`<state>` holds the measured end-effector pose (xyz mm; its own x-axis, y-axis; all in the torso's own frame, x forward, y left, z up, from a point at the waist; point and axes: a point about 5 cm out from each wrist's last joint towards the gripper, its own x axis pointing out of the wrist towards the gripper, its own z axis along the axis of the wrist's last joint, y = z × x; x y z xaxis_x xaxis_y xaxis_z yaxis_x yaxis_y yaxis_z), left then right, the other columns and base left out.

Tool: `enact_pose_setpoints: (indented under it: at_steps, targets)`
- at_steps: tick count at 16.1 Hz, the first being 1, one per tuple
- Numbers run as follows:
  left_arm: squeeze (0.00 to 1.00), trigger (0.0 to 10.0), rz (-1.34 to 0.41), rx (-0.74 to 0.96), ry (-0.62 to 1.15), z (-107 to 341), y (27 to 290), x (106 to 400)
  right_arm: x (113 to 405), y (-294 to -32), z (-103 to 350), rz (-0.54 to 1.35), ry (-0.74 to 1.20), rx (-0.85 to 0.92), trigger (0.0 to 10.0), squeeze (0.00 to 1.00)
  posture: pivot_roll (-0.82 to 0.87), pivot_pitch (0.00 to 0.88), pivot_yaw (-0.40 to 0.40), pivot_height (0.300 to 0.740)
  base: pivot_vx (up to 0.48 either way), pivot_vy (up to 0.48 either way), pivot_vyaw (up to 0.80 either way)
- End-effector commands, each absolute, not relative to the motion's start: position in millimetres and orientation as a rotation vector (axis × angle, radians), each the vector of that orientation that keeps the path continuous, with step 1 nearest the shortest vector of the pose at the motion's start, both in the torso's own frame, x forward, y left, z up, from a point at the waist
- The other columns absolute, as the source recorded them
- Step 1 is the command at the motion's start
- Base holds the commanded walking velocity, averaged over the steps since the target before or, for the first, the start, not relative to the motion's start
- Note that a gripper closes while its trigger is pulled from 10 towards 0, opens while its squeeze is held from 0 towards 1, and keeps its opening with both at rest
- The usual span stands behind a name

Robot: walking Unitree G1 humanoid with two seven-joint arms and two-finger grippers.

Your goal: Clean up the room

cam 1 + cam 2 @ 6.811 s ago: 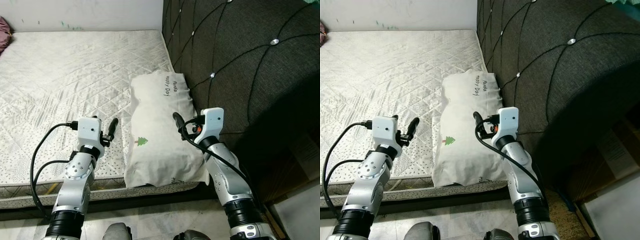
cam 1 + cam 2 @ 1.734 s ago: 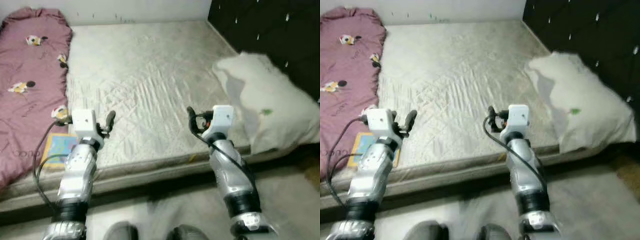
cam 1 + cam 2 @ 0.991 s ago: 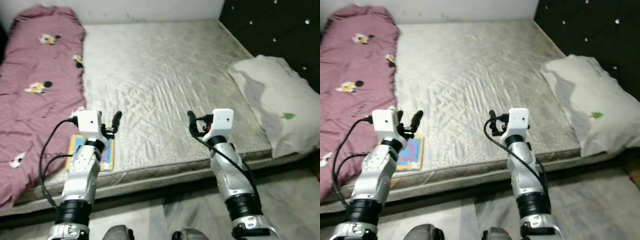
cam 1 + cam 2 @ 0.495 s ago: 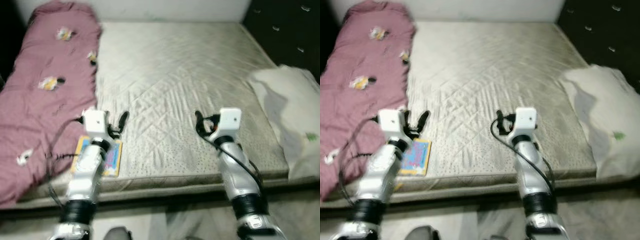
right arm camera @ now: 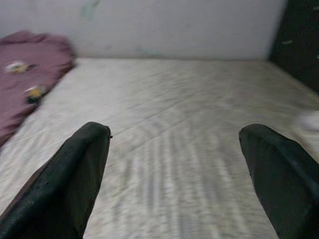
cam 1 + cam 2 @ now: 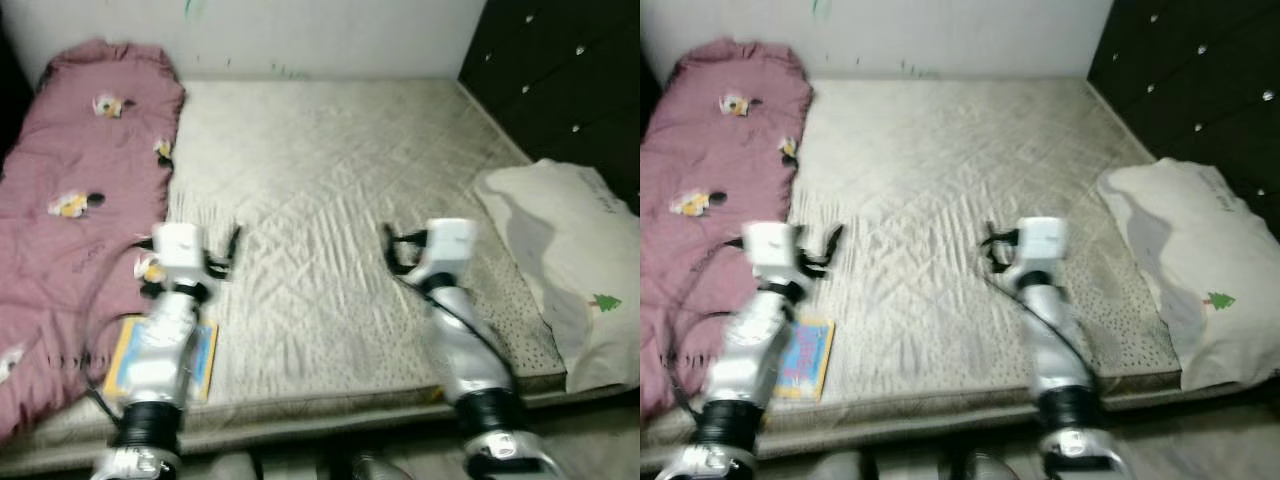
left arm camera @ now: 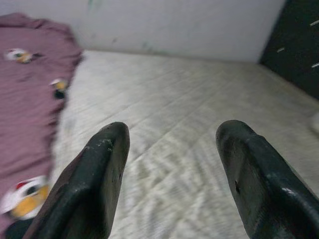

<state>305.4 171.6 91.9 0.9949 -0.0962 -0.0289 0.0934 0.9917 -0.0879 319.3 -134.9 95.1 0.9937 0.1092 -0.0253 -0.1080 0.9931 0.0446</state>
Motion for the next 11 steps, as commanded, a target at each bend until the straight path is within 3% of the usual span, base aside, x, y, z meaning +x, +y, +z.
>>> enact_pose_setpoints:
  at_steps: [1, 4, 9, 11]
  targets:
    - [0.00, 10.0, -0.108, -0.068, 0.054, 88.5, 169.6, 302.1, 320.3, -143.1, 97.8, 0.089, 0.022, 0.030, 10.0, 0.00, 0.03, 0.048, -0.034, 0.740, 0.000, 0.000, 0.00]
    - [0.00, 10.0, -0.117, -0.009, 0.065, 84.9, 182.4, 292.9, 318.5, -145.9, 101.5, 0.114, 0.008, 0.003, 10.0, 0.00, 0.04, 0.058, -0.040, 0.740, 0.000, 0.000, 0.00]
    - [0.00, 10.0, -0.152, 0.033, 0.101, 79.2, 185.1, 275.8, 310.0, -158.2, 105.1, 0.120, -0.008, -0.031, 10.0, 0.00, 0.03, 0.067, -0.045, 0.740, 0.000, 0.000, 0.75]
    - [0.00, 10.0, -0.158, 0.023, 0.107, 80.0, 183.0, 275.4, 309.1, -162.0, 105.2, 0.093, -0.001, -0.027, 10.0, 0.00, 0.03, 0.068, -0.044, 0.740, 0.000, 0.000, 0.29]
